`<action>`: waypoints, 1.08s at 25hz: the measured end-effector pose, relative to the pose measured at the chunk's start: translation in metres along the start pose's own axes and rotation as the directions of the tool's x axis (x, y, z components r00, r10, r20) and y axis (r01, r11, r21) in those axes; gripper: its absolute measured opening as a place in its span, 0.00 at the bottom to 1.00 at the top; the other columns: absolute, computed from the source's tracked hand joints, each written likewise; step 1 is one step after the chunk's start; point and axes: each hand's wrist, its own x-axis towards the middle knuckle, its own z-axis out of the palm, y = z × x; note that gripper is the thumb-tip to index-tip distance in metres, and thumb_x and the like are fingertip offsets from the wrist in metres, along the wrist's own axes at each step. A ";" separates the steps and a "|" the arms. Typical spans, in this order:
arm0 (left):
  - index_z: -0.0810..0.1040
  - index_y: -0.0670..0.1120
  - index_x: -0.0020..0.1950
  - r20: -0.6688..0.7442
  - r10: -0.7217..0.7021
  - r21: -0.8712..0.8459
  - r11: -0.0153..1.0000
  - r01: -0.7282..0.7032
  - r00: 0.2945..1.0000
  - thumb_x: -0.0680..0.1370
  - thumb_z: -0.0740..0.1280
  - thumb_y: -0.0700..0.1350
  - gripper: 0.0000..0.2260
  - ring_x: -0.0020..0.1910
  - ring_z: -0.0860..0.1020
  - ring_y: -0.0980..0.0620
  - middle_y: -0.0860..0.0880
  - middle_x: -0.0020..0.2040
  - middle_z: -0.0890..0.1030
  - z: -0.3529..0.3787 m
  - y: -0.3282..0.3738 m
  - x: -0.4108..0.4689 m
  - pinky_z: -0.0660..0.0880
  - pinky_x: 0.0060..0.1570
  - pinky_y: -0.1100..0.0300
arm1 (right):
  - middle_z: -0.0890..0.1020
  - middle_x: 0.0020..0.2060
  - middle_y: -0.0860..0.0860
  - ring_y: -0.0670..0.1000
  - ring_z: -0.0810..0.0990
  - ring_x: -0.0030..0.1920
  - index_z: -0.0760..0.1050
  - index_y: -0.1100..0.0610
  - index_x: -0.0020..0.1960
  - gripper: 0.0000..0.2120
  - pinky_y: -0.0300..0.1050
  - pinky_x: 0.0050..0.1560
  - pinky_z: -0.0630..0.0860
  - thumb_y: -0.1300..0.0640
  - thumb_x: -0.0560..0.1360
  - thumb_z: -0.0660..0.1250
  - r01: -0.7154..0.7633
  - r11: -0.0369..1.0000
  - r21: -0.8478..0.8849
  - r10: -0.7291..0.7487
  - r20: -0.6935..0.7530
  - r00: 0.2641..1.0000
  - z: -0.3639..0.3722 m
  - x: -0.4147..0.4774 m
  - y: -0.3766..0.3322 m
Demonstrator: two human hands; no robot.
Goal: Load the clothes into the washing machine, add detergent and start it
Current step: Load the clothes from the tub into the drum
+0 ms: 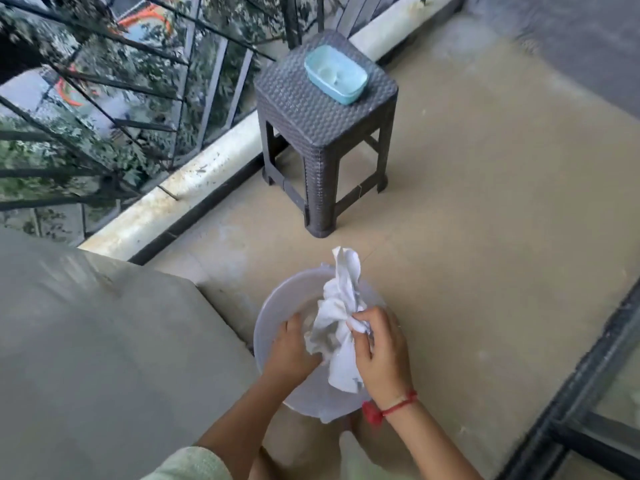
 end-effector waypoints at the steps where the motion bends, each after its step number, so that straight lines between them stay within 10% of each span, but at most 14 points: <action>1: 0.57 0.45 0.75 -0.069 0.052 -0.024 0.998 -0.054 0.996 0.72 0.72 0.48 0.36 0.69 0.67 0.46 0.45 0.70 0.66 -0.020 0.017 -0.015 0.65 0.63 0.57 | 0.77 0.38 0.52 0.51 0.74 0.40 0.73 0.60 0.41 0.04 0.40 0.40 0.68 0.61 0.72 0.62 0.060 0.998 -0.017 -0.060 -0.013 0.998 -0.014 0.003 -0.031; 7: 0.76 0.41 0.55 -0.342 0.254 -0.182 0.927 -0.329 0.905 0.73 0.63 0.40 0.11 0.58 0.73 0.45 0.44 0.55 0.76 -0.116 0.080 -0.096 0.66 0.50 0.60 | 0.77 0.43 0.48 0.50 0.76 0.46 0.70 0.49 0.48 0.05 0.41 0.47 0.72 0.56 0.74 0.58 0.301 0.952 0.059 -0.291 -0.132 0.947 -0.072 -0.025 -0.165; 13: 0.78 0.42 0.54 -0.591 0.376 -0.044 0.868 -0.494 0.714 0.79 0.60 0.38 0.09 0.52 0.77 0.45 0.43 0.52 0.81 -0.240 0.110 -0.186 0.66 0.44 0.58 | 0.79 0.45 0.58 0.61 0.78 0.45 0.74 0.58 0.63 0.20 0.55 0.46 0.75 0.60 0.72 0.58 0.462 0.877 -0.134 -0.481 -0.209 0.851 -0.116 -0.051 -0.274; 19: 0.67 0.46 0.41 -0.796 0.461 0.147 0.775 -0.614 0.392 0.77 0.56 0.49 0.08 0.32 0.71 0.46 0.50 0.31 0.70 -0.340 0.070 -0.295 0.61 0.33 0.53 | 0.77 0.41 0.55 0.60 0.77 0.42 0.78 0.55 0.57 0.19 0.51 0.44 0.72 0.60 0.69 0.59 0.585 0.784 -0.207 -0.620 -0.277 0.734 -0.126 -0.055 -0.360; 23: 0.71 0.42 0.42 -0.904 0.408 0.245 0.740 -0.626 0.129 0.77 0.56 0.53 0.15 0.26 0.66 0.61 0.54 0.27 0.66 -0.397 0.019 -0.365 0.60 0.28 0.65 | 0.75 0.44 0.53 0.56 0.74 0.45 0.72 0.51 0.55 0.11 0.50 0.47 0.70 0.55 0.74 0.60 0.755 0.652 -0.070 -0.745 -0.247 0.620 -0.087 -0.076 -0.430; 27: 0.74 0.40 0.43 -0.900 0.435 0.391 0.804 -0.448 -0.005 0.75 0.56 0.51 0.15 0.30 0.71 0.51 0.51 0.32 0.74 -0.435 -0.038 -0.435 0.62 0.30 0.59 | 0.68 0.46 0.49 0.48 0.70 0.45 0.71 0.55 0.49 0.16 0.41 0.48 0.72 0.44 0.71 0.68 0.827 0.553 0.103 -0.806 -0.184 0.562 -0.040 -0.109 -0.487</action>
